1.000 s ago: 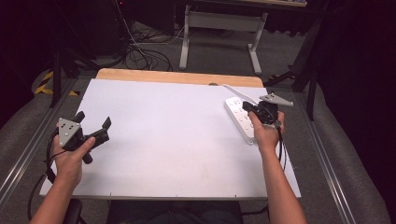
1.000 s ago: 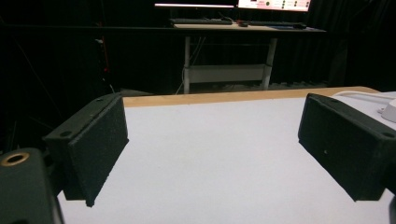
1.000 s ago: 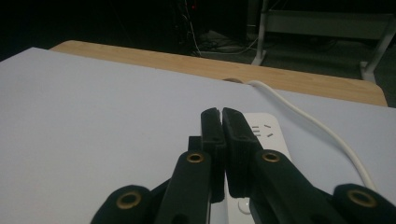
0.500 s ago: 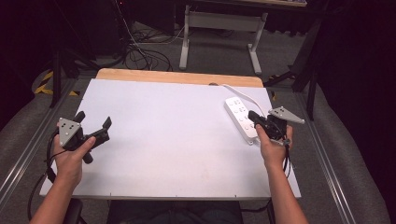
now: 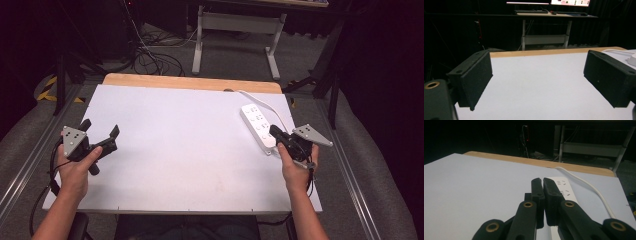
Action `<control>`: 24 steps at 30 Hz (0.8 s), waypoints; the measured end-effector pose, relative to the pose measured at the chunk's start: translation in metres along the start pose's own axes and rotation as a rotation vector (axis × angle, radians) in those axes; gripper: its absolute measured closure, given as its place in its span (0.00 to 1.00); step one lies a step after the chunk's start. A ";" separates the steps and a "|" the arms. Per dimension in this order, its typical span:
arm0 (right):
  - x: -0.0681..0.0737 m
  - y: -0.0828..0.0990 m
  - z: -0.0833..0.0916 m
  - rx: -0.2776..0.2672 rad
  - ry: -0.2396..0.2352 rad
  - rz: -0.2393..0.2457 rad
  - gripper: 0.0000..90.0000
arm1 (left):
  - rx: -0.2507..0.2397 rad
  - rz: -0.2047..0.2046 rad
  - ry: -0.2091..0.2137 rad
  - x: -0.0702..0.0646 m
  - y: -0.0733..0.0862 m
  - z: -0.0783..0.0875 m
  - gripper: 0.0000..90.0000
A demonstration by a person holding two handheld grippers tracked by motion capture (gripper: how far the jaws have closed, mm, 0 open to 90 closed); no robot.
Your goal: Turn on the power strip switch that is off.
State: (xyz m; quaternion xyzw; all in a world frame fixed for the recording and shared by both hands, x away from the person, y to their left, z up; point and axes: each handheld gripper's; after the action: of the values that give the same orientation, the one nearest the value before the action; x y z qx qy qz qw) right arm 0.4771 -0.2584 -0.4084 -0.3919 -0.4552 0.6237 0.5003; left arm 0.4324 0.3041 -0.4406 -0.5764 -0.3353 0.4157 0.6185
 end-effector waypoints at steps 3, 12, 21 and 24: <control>0.000 0.002 0.006 -0.006 -0.003 -0.002 0.98 | -0.001 0.004 -0.002 0.000 0.000 0.000 0.10; -0.004 0.007 0.019 -0.040 0.001 -0.012 0.92 | -0.001 0.006 -0.005 0.001 0.000 0.000 0.10; -0.007 0.007 0.024 -0.082 0.018 -0.023 0.83 | -0.003 0.007 -0.005 0.002 0.000 0.001 0.10; -0.009 0.007 0.025 -0.090 0.027 -0.036 0.77 | -0.003 0.008 -0.004 0.002 0.000 0.000 0.10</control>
State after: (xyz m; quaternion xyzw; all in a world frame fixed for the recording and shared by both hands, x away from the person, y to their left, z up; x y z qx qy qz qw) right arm 0.4528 -0.2720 -0.4081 -0.4144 -0.4829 0.5880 0.4994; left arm 0.4328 0.3057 -0.4404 -0.5777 -0.3351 0.4187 0.6154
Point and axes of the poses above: each handheld gripper's, and its own axes: z roughly backward along the jaws, y roughly out of its underside, x roughly to its left, and after that the axes turned 15 degrees about y, right-handed
